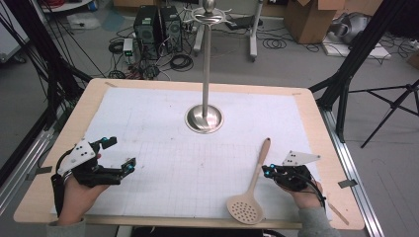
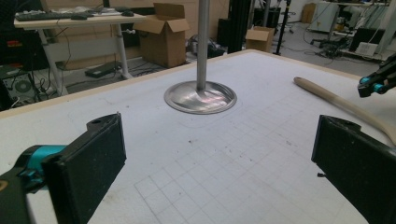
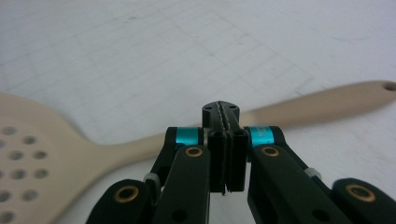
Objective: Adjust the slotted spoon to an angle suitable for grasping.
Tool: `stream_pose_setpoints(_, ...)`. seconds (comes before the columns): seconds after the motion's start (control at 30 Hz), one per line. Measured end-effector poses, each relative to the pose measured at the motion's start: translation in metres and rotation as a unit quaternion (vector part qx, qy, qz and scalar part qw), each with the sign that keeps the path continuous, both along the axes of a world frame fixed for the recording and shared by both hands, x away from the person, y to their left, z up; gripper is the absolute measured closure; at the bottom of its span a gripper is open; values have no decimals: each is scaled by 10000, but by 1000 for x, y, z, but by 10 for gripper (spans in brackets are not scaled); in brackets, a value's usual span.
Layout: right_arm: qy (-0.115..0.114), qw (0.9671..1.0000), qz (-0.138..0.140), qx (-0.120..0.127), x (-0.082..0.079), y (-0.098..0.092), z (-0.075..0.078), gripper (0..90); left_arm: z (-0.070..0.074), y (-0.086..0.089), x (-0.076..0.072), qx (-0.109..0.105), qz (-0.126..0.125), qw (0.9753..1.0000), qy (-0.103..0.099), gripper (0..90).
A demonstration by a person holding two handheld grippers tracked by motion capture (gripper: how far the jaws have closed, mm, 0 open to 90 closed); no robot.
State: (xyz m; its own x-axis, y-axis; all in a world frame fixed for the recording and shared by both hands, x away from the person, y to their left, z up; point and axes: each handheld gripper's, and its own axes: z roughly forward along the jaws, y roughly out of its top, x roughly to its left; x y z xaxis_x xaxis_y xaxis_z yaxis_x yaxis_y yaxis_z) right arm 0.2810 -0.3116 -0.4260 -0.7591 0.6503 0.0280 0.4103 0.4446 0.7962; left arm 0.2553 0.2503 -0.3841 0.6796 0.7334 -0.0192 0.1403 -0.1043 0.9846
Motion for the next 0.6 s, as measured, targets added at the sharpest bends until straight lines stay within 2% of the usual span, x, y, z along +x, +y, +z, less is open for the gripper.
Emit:
stream_pose_setpoints(0.37, 132, 9991, -352, -174, 23, -6, -10, 900, 0, 1, 0, 17, 0, 10000, -8, 33)
stream_pose_setpoints(0.6, 217, 9987, -381, -245, 32, -4, -16, 900, 1, 4, -2, 10, 49, 10000, -20, 33)
